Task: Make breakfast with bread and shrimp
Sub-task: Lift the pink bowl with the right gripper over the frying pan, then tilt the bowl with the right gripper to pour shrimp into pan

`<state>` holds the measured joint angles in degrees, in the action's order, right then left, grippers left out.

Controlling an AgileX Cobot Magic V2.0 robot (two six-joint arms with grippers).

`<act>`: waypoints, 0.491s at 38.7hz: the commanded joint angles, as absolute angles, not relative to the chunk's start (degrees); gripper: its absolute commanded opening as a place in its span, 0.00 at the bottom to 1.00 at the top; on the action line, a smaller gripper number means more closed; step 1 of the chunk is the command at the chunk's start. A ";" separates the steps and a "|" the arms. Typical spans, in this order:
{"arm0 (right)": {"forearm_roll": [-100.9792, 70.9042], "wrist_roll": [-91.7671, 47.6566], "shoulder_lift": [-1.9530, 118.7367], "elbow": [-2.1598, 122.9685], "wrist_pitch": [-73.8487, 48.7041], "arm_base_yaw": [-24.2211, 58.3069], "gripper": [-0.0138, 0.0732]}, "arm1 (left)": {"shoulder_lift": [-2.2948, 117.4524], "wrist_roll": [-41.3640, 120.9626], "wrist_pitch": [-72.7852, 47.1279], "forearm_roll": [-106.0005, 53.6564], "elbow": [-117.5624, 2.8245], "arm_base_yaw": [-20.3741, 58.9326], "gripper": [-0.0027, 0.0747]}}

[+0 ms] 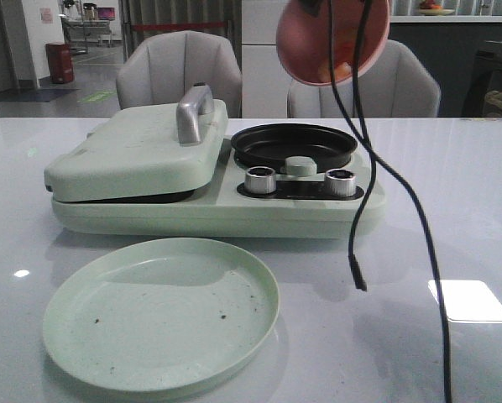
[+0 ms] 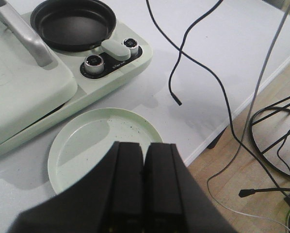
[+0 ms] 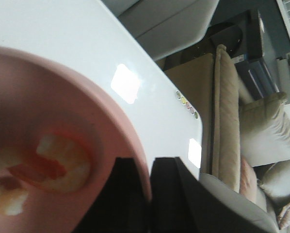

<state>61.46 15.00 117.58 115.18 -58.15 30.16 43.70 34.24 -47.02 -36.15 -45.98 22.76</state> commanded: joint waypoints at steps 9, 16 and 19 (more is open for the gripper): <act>87.14 21.10 114.13 117.67 -58.51 32.92 0.21 | 43.40 34.30 -43.75 -38.40 -47.57 23.17 0.16; 91.37 22.64 114.37 117.67 -57.00 34.75 0.21 | 43.40 34.30 -43.75 -38.40 -47.57 23.17 0.16; 96.76 22.64 115.25 117.67 -57.83 35.40 0.21 | 43.40 34.30 -43.75 -38.40 -47.57 23.17 0.16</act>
